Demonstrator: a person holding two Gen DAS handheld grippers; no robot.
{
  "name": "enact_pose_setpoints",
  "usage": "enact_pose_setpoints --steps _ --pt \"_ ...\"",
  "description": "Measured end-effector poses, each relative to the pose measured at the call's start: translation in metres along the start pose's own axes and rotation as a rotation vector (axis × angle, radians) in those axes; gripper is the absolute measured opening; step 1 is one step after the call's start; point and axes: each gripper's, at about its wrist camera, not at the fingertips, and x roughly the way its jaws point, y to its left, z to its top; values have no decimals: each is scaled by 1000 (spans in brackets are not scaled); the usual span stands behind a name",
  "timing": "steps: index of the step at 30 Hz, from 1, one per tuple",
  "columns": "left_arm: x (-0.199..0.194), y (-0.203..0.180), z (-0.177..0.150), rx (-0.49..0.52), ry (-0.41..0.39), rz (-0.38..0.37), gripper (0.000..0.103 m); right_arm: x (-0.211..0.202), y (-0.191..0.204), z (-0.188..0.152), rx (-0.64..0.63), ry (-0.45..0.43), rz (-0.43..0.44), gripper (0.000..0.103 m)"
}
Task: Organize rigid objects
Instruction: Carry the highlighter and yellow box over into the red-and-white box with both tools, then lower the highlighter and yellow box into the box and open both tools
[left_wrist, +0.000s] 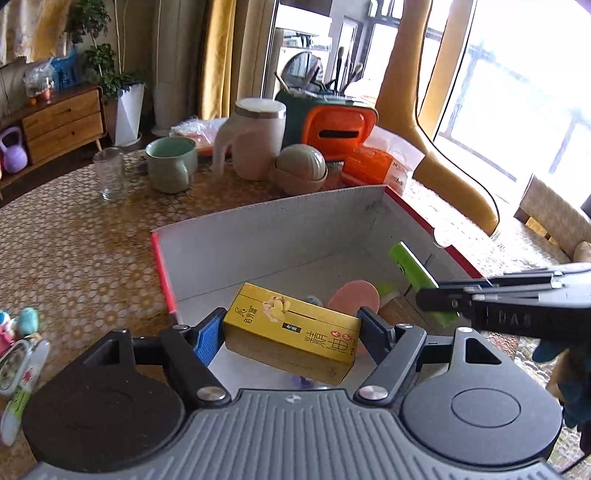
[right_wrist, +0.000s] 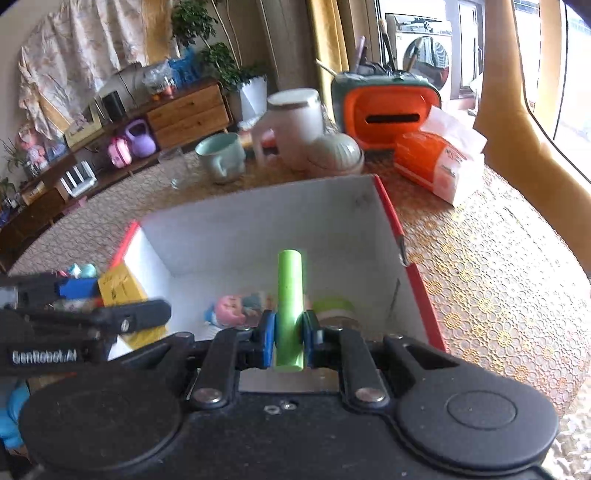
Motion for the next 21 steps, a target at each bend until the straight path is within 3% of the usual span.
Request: enact_pose_setpoints --steps 10,21 --pt "55 -5 22 -26 92 10 76 23 -12 -6 -16 62 -16 15" --pt "89 -14 26 -42 199 -1 76 36 -15 -6 -18 94 -7 15"
